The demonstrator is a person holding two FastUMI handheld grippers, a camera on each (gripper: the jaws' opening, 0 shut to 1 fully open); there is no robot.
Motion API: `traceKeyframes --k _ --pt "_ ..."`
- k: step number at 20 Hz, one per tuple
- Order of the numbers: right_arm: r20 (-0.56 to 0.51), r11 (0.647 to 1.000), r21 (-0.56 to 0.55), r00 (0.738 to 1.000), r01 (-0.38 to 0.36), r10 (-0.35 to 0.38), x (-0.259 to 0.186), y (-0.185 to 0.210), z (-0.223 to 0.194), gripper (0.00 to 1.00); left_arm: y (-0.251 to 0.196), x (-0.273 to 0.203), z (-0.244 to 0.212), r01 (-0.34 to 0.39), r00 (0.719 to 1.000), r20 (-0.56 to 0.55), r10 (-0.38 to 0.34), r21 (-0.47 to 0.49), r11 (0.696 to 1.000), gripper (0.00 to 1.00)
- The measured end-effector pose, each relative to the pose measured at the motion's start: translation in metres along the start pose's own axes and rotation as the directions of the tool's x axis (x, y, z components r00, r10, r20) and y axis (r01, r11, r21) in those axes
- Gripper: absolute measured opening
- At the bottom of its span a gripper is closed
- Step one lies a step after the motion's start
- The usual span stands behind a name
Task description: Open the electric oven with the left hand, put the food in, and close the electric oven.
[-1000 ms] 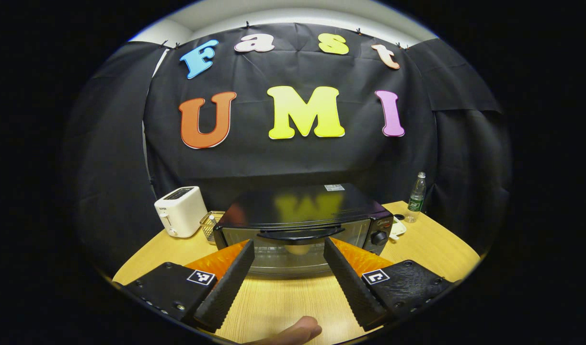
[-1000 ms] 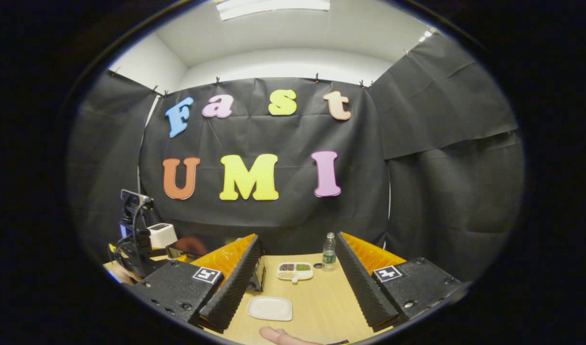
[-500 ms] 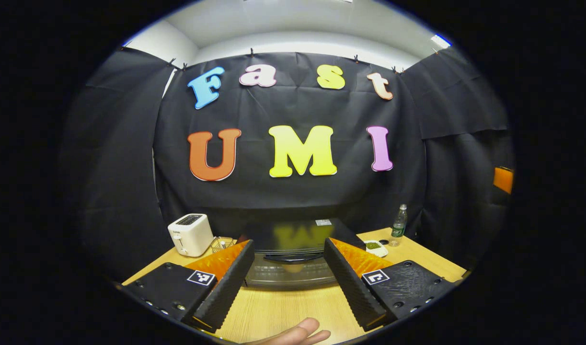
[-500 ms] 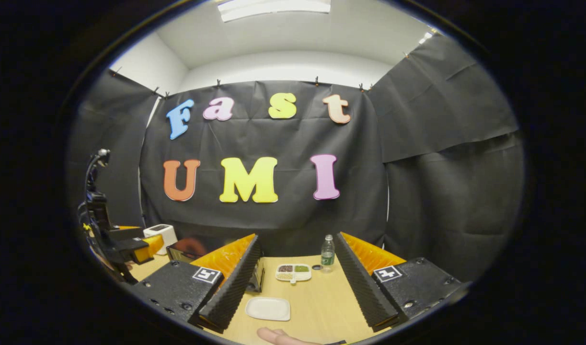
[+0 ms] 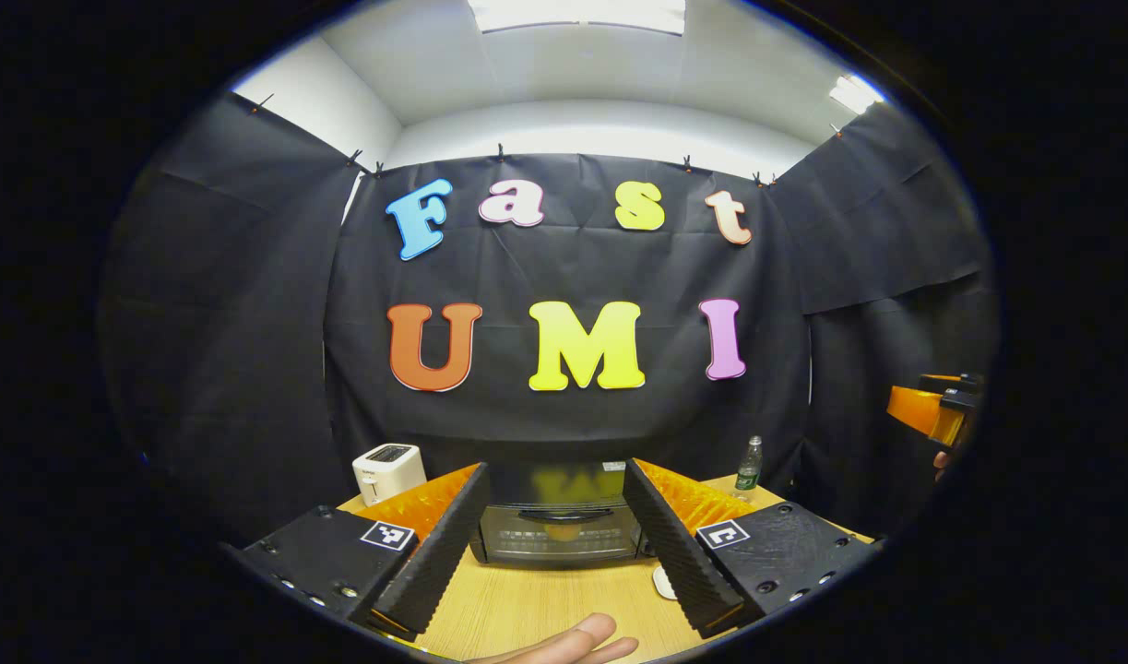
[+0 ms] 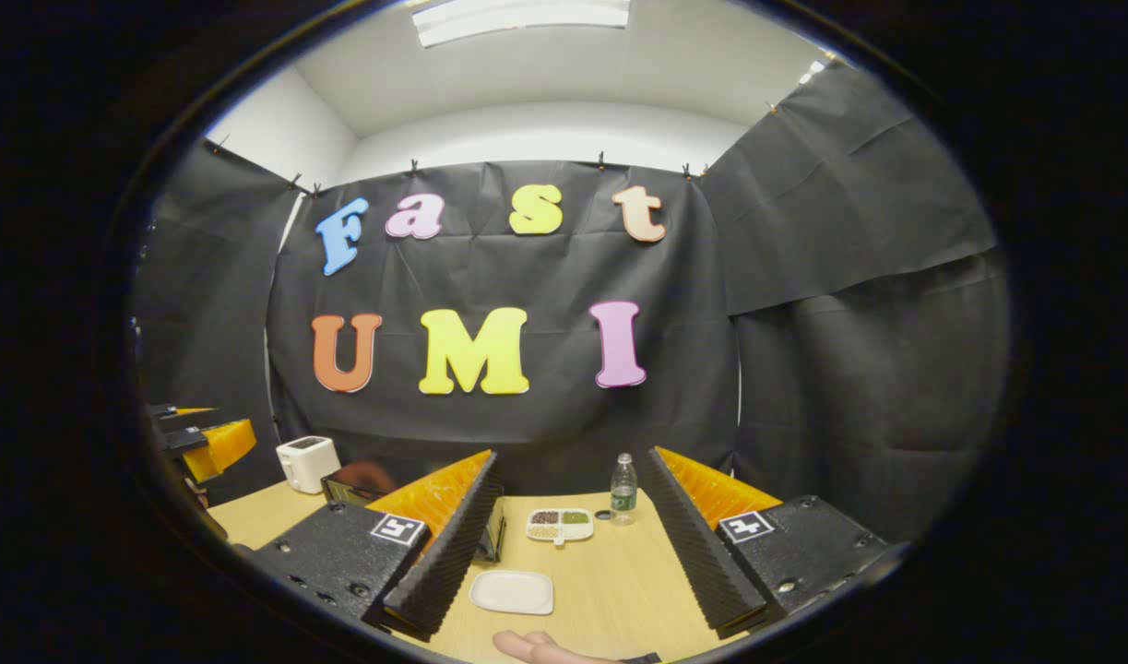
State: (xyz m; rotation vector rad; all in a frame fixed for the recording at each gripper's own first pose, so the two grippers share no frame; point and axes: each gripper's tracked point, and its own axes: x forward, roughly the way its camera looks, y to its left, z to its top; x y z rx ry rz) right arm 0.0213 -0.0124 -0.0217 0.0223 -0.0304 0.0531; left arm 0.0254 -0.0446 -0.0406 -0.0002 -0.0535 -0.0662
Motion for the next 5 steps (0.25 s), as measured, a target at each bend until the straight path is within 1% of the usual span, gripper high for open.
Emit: traceKeyframes --k 1,3,5 --pt "0.006 1.000 0.002 1.000 0.002 -0.002 -0.003 -0.002 0.003 0.94 0.001 -0.007 0.004 -0.006 1.000 0.007 0.006 0.005 1.000 0.95" --pt "0.019 1.000 -0.005 1.000 0.013 -0.013 -0.007 -0.004 0.008 0.94 0.010 -0.017 0.005 -0.051 0.999 0.009 0.051 0.019 0.998 0.95" --pt "0.037 1.000 -0.020 0.999 0.020 -0.020 -0.011 -0.003 0.012 0.94 0.010 -0.027 0.006 -0.063 0.998 0.006 0.063 0.010 0.998 0.95"
